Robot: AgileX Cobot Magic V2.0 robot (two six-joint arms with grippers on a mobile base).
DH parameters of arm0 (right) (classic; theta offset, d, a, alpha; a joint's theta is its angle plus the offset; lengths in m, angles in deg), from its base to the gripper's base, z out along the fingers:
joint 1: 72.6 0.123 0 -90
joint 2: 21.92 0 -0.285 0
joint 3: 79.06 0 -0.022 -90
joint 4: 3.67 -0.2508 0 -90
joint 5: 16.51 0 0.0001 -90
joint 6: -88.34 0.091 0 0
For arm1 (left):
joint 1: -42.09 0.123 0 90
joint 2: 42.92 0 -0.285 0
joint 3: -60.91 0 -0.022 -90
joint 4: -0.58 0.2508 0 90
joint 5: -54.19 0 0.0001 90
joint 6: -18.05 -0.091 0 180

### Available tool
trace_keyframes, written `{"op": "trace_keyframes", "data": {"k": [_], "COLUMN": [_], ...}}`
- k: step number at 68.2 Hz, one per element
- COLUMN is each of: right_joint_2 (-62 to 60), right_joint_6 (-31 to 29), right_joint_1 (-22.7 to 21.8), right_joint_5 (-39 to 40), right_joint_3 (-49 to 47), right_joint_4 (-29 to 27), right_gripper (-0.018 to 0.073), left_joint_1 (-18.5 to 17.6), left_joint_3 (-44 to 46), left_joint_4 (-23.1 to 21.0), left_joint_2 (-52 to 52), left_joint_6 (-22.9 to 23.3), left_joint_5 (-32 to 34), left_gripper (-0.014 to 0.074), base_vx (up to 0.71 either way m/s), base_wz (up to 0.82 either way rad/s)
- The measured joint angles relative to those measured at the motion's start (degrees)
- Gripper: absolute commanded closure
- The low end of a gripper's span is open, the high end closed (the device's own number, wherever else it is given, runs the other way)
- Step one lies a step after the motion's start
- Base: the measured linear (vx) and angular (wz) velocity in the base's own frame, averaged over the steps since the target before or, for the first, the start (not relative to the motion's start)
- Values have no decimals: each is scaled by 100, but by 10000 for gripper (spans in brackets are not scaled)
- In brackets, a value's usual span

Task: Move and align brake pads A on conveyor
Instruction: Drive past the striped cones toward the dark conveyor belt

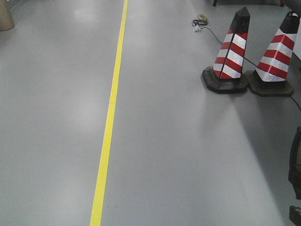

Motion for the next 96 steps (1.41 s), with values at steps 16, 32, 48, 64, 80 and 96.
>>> {"op": "trace_keyframes", "data": {"k": [16, 32, 48, 64, 80, 96], "right_joint_2": [0, 0, 0, 0, 0, 0], "right_joint_6": [0, 0, 0, 0, 0, 0], "right_joint_1": [0, 0, 0, 0, 0, 0], "right_joint_5": [-29, -45, -56, -56, -56, -56], "right_joint_3": [0, 0, 0, 0, 0, 0], "right_joint_4": [0, 0, 0, 0, 0, 0], "right_gripper": [556, 556, 556, 556, 556, 556], "left_joint_1": [0, 0, 0, 0, 0, 0], "left_joint_3": [0, 0, 0, 0, 0, 0], "left_joint_4": [0, 0, 0, 0, 0, 0], "left_joint_2": [0, 0, 0, 0, 0, 0], "left_joint_6": [0, 0, 0, 0, 0, 0], "left_joint_5": [0, 0, 0, 0, 0, 0], "left_gripper": [450, 450, 450, 450, 450, 450], "base_vx": [61, 60, 58, 56, 54, 51], "base_wz": [-2, -1, 0, 0, -1, -1]}}
